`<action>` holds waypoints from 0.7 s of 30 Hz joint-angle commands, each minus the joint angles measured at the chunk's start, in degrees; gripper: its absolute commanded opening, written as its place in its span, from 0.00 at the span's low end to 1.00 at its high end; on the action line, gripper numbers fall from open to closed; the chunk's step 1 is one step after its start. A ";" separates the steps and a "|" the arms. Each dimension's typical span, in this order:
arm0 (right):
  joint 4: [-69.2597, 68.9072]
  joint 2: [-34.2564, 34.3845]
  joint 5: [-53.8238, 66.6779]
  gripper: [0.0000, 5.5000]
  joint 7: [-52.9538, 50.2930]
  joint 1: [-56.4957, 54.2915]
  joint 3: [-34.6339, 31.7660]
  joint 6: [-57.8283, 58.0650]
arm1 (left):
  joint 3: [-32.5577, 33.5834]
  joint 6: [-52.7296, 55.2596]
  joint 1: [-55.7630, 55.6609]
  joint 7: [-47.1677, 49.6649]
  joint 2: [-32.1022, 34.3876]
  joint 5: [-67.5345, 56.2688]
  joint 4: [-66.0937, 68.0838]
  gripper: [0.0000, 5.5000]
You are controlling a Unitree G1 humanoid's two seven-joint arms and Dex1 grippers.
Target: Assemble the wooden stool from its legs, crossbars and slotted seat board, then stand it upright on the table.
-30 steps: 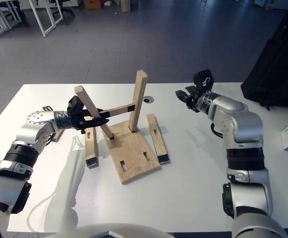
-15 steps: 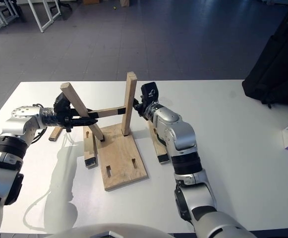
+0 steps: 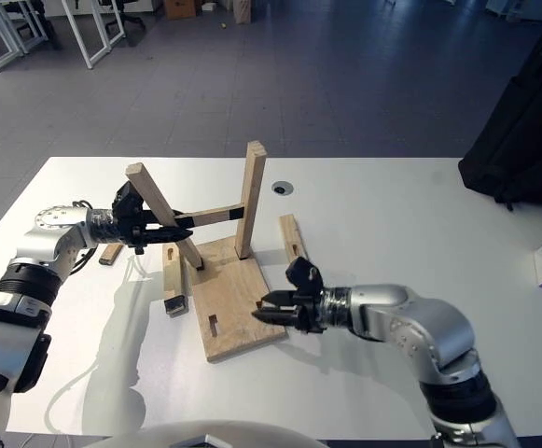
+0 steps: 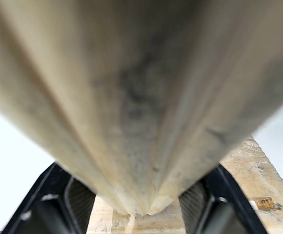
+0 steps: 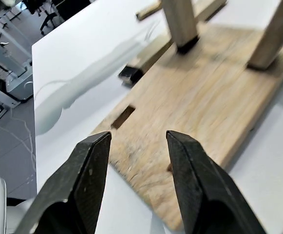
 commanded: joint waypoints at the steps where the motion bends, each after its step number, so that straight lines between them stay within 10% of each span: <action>1: -0.03 0.40 -4.83 0.38 -3.73 3.02 5.45 -3.34 | -9.29 1.92 8.76 0.83 -3.19 13.13 2.78 0.37; 10: 0.22 0.34 -7.01 0.38 -5.38 4.05 6.67 -5.31 | -7.87 0.23 8.17 2.63 -4.03 12.30 3.45 0.37; 21: -0.84 1.33 -7.84 0.38 -8.52 7.30 7.46 -6.62 | -0.86 1.80 2.55 -2.20 2.73 15.86 0.39 0.61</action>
